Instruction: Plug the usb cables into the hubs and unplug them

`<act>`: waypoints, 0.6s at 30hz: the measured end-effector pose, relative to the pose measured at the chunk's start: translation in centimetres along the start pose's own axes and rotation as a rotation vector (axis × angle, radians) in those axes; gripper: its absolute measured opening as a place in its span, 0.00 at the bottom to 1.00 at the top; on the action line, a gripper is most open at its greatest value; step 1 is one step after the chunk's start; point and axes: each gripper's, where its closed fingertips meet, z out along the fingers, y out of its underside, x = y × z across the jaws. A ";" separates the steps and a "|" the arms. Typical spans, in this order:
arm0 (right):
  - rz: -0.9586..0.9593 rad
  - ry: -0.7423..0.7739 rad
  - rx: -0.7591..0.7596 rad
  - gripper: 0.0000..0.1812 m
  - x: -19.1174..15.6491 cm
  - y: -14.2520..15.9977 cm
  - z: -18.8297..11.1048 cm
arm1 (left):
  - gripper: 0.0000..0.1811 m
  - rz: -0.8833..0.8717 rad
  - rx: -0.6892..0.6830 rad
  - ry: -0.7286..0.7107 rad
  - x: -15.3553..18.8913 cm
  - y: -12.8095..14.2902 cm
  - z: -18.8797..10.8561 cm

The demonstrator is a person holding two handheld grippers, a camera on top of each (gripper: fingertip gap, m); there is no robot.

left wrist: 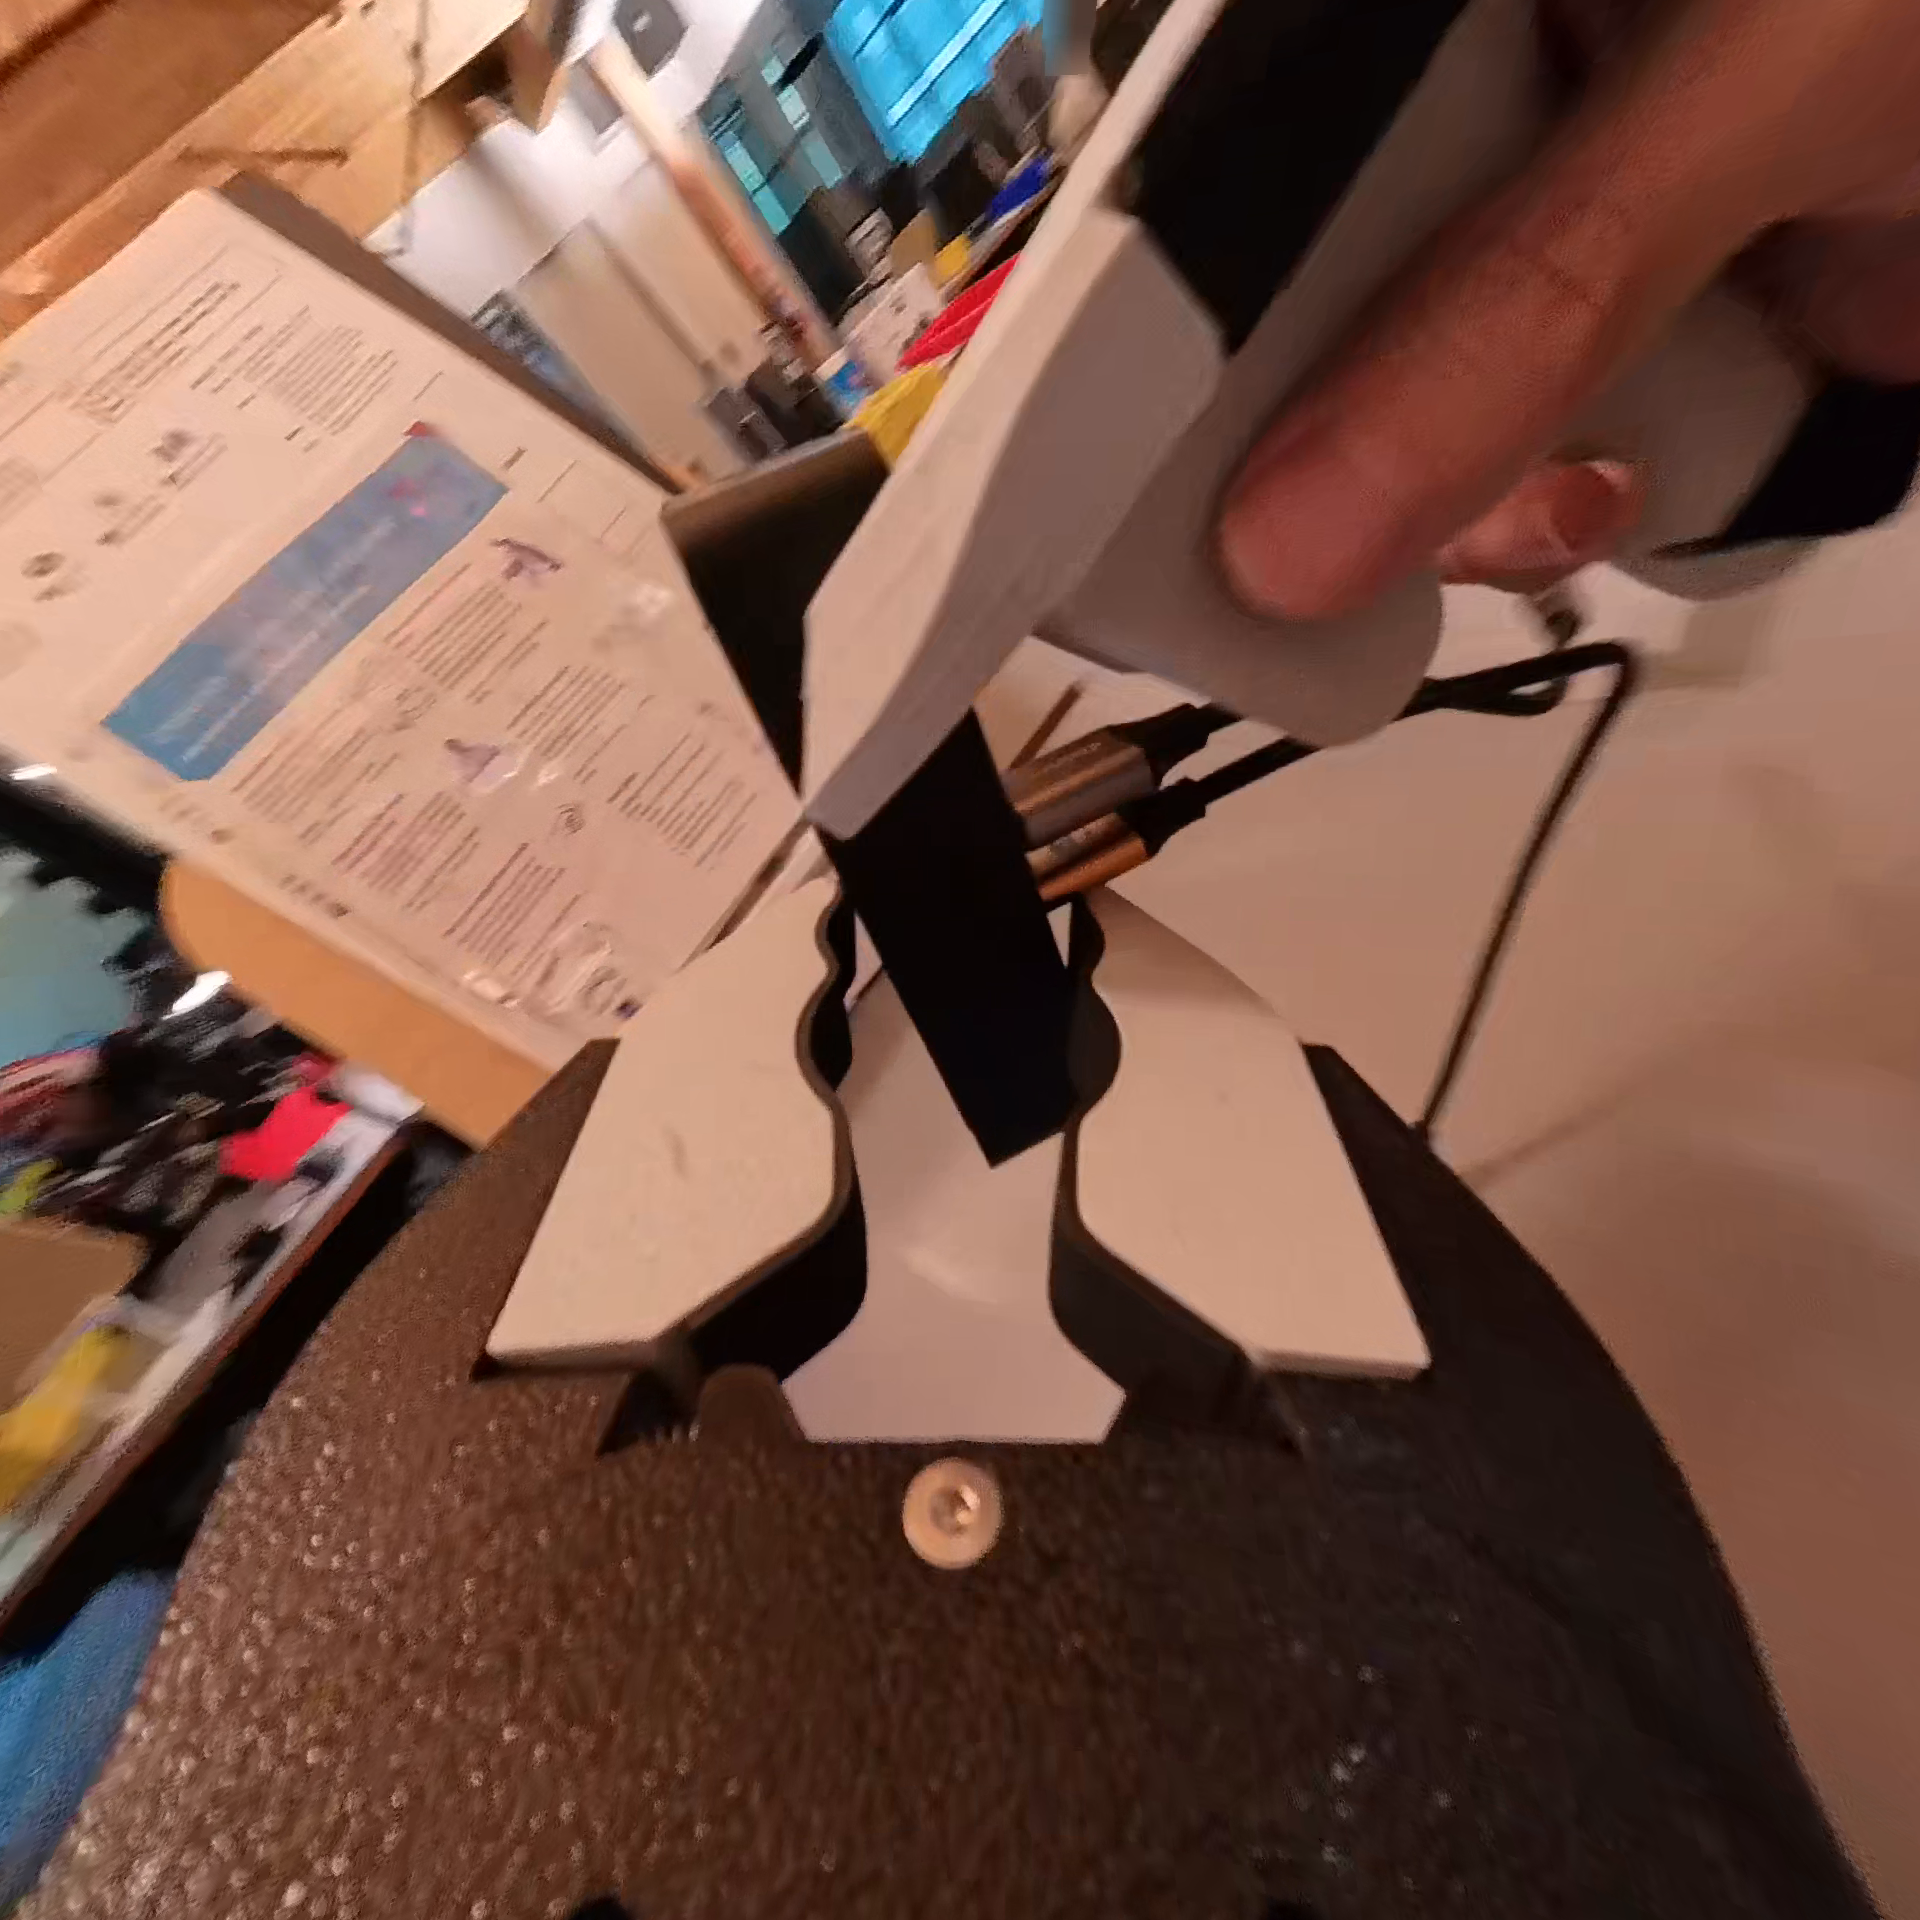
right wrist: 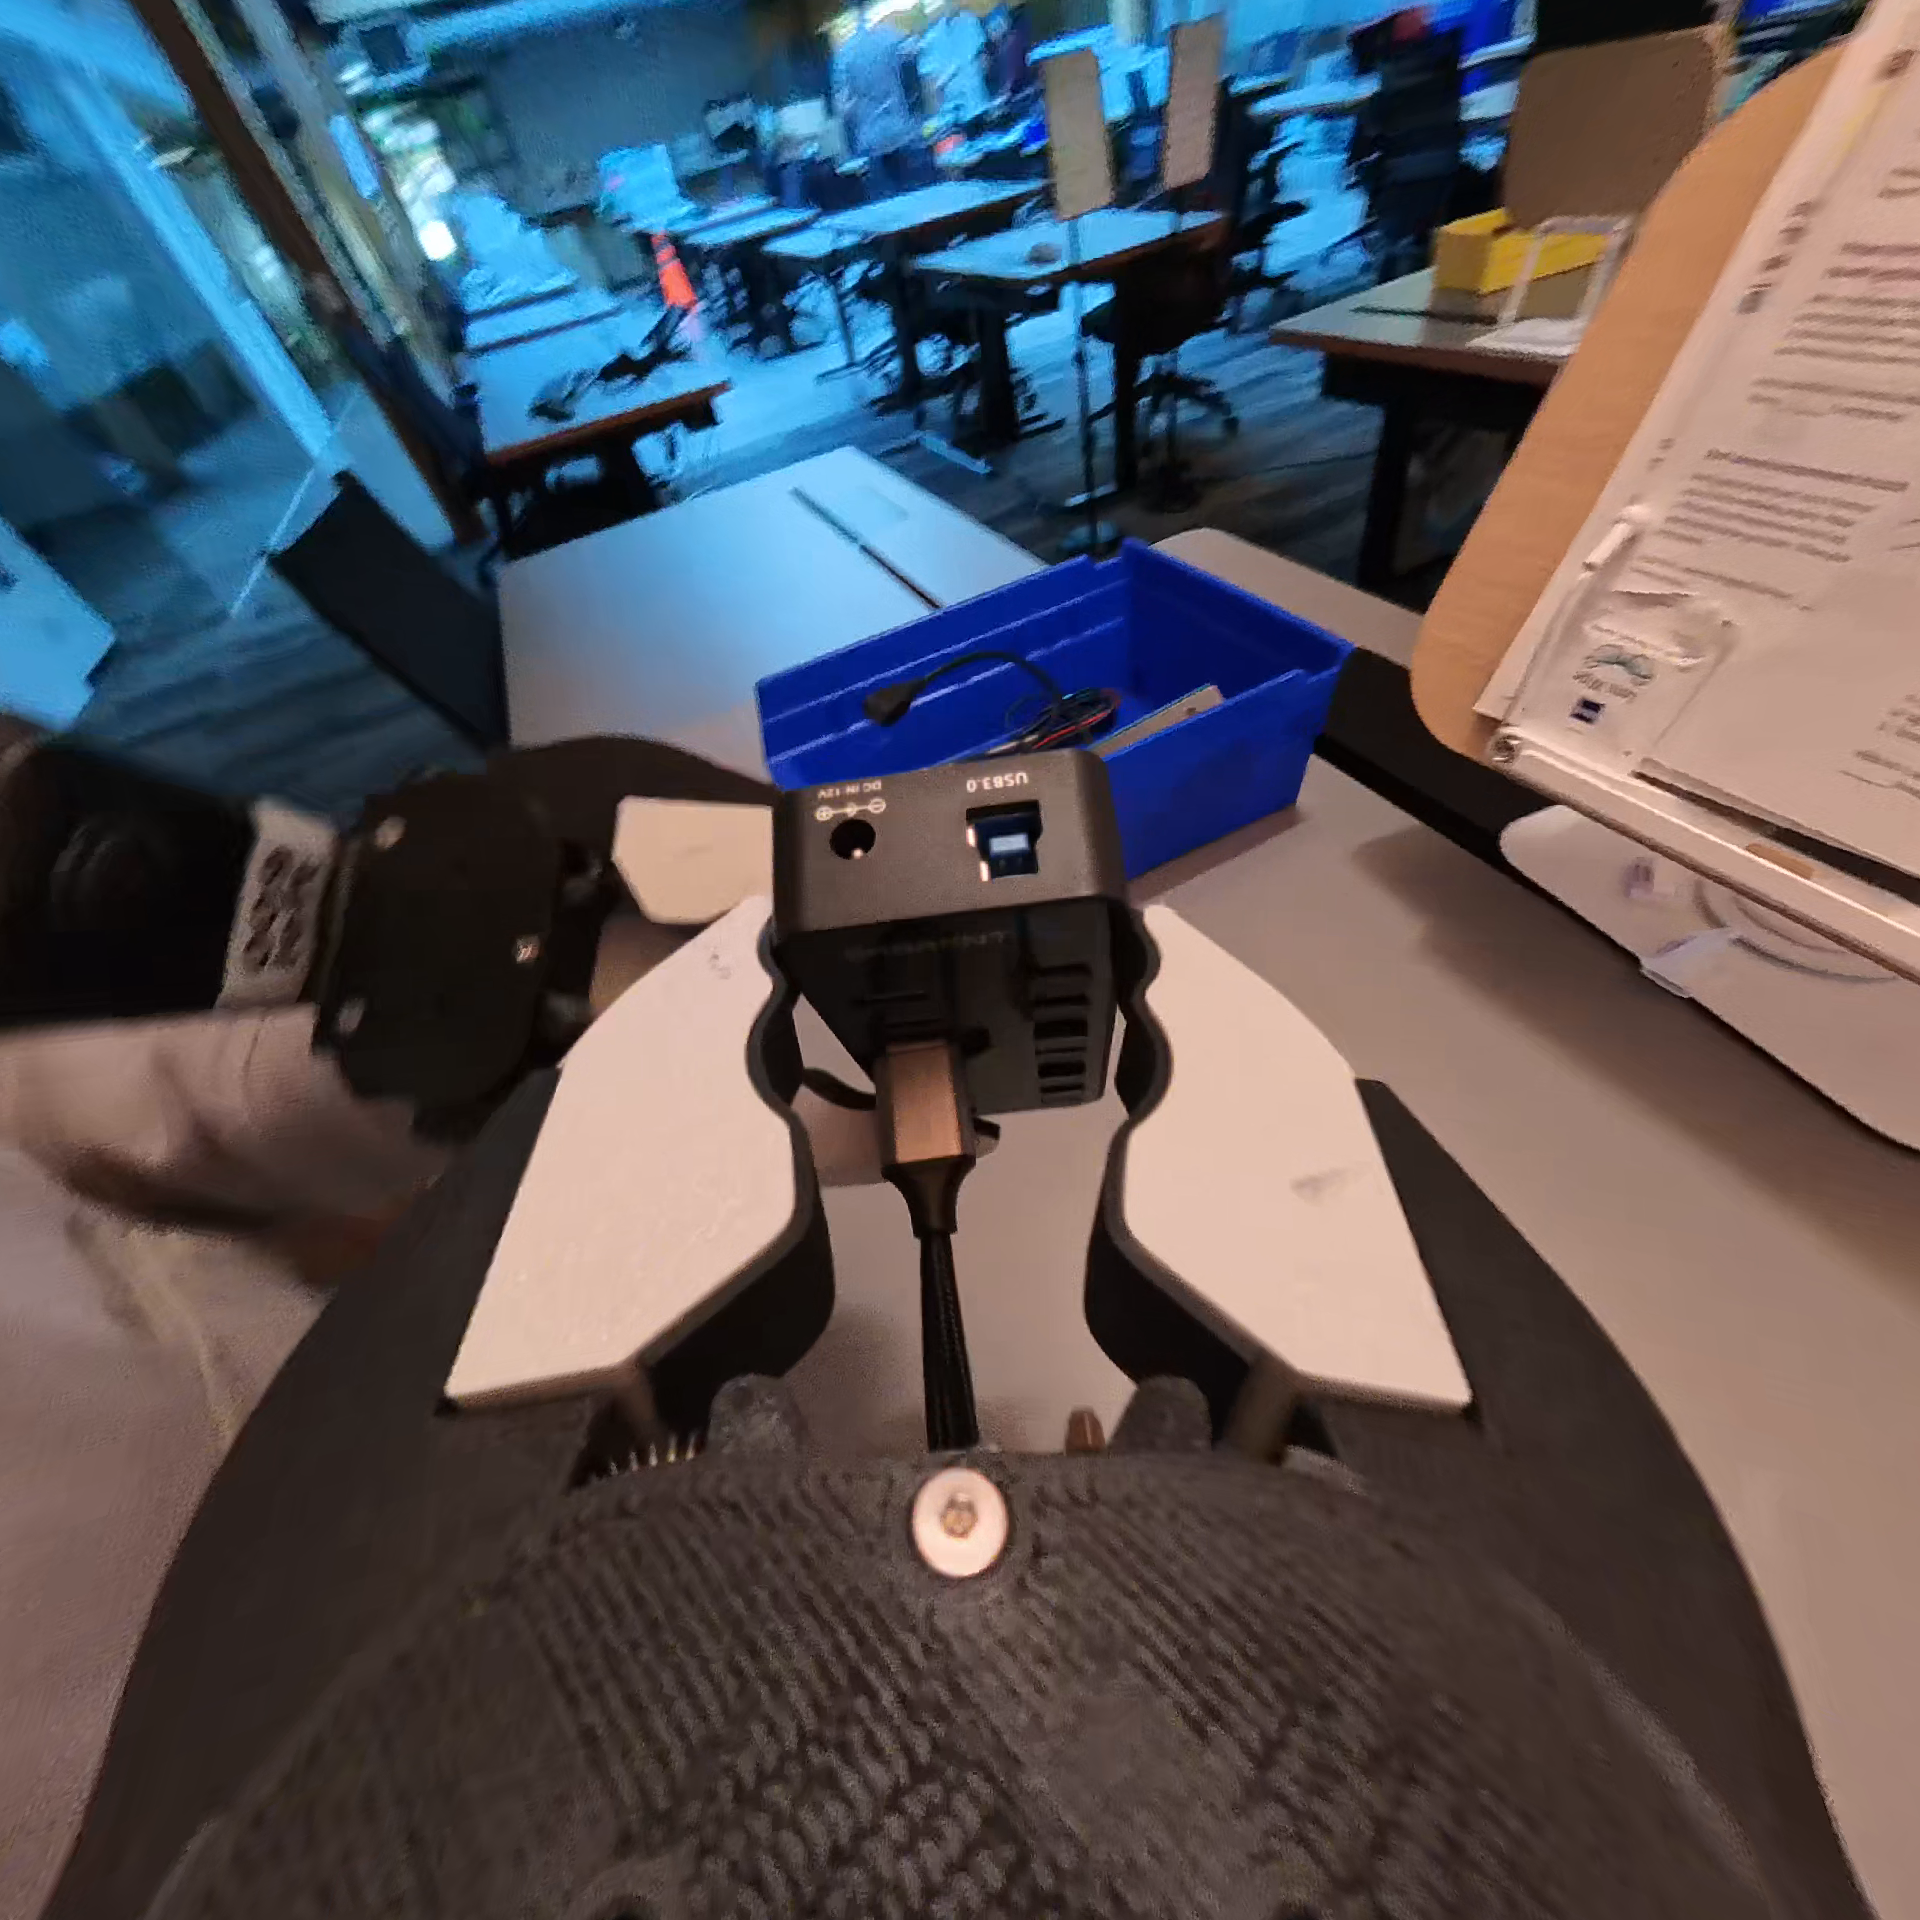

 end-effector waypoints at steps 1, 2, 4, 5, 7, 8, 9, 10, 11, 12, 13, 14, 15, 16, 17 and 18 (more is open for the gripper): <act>-0.020 -0.039 -0.019 0.33 -0.3 0.1 -0.4 | 0.23 -0.043 0.041 0.072 0.4 -0.4 -0.3; -0.038 -0.078 -0.035 0.33 -0.6 0.3 -0.9 | 0.24 -0.114 0.084 0.165 0.9 -0.9 -0.7; -0.097 -0.168 -0.057 0.33 -1.2 0.7 -1.9 | 0.25 -0.301 0.130 0.391 1.7 -1.8 -1.7; -0.108 -0.205 -0.075 0.33 -1.4 0.9 -2.3 | 0.26 -0.374 0.130 0.463 1.6 -2.0 -2.1; -0.136 -0.265 -0.099 0.33 -2.1 1.3 -2.9 | 0.32 -0.413 0.122 0.559 1.6 -2.3 -2.7; -0.151 -0.265 -0.104 0.33 -2.2 1.4 -2.9 | 0.32 -0.389 0.107 0.598 2.0 -2.3 -2.9; -0.161 -0.266 -0.122 0.33 -2.3 1.7 -2.9 | 0.34 -0.353 0.084 0.618 2.3 -2.1 -3.0; -0.177 -0.277 -0.140 0.33 -2.5 1.9 -2.9 | 0.34 -0.313 0.062 0.634 2.7 -1.9 -2.9; -0.193 -0.291 -0.149 0.33 -2.9 2.1 -2.8 | 0.34 -0.277 0.040 0.643 3.1 -1.7 -2.8; -0.202 -0.310 -0.156 0.33 -3.4 2.3 -2.8 | 0.34 -0.249 0.025 0.653 3.6 -1.6 -2.7; -0.205 -0.329 -0.165 0.33 -3.8 2.4 -2.6 | 0.34 -0.228 0.017 0.679 4.2 -1.5 -2.7; -0.212 -0.341 -0.173 0.33 -4.2 2.5 -2.4 | 0.33 -0.210 0.006 0.701 4.7 -1.5 -2.7; -0.224 -0.341 -0.181 0.33 -4.5 2.5 -2.2 | 0.33 -0.197 -0.010 0.701 5.0 -1.2 -2.5; -0.248 -0.324 -0.208 0.33 -4.5 2.8 -2.0 | 0.33 -0.184 -0.025 0.696 5.2 -0.9 -2.3; -0.281 -0.304 -0.247 0.33 -4.3 3.2 -1.9 | 0.33 -0.169 -0.029 0.695 5.4 -0.6 -2.1; -0.300 -0.288 -0.277 0.33 -4.3 3.6 -1.8 | 0.33 -0.166 -0.014 0.692 5.5 -0.3 -2.0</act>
